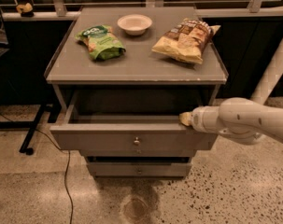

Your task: Open top drawer

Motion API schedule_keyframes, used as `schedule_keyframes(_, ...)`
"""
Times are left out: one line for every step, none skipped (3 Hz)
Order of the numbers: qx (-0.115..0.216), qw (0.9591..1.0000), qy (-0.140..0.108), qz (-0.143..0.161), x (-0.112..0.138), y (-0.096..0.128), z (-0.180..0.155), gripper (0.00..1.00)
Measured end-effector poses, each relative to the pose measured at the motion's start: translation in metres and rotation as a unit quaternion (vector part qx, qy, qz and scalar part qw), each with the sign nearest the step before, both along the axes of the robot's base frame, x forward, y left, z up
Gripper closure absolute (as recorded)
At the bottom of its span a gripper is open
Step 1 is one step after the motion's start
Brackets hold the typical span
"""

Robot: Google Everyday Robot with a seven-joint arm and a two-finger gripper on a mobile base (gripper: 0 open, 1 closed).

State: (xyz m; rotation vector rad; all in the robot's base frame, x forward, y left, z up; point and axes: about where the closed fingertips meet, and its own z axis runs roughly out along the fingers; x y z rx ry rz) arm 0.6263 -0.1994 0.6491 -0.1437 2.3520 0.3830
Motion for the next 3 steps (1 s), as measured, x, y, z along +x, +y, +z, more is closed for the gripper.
schedule_keyframes(0.005,0.9997,0.025,0.000,-0.015,-0.001,-0.003,1.00)
schedule_keyframes(0.005,0.9997,0.025,0.000,-0.015,-0.001,-0.001,1.00)
schedule_keyframes(0.001,0.9986,0.053,-0.002,-0.030,-0.006,0.000,1.00)
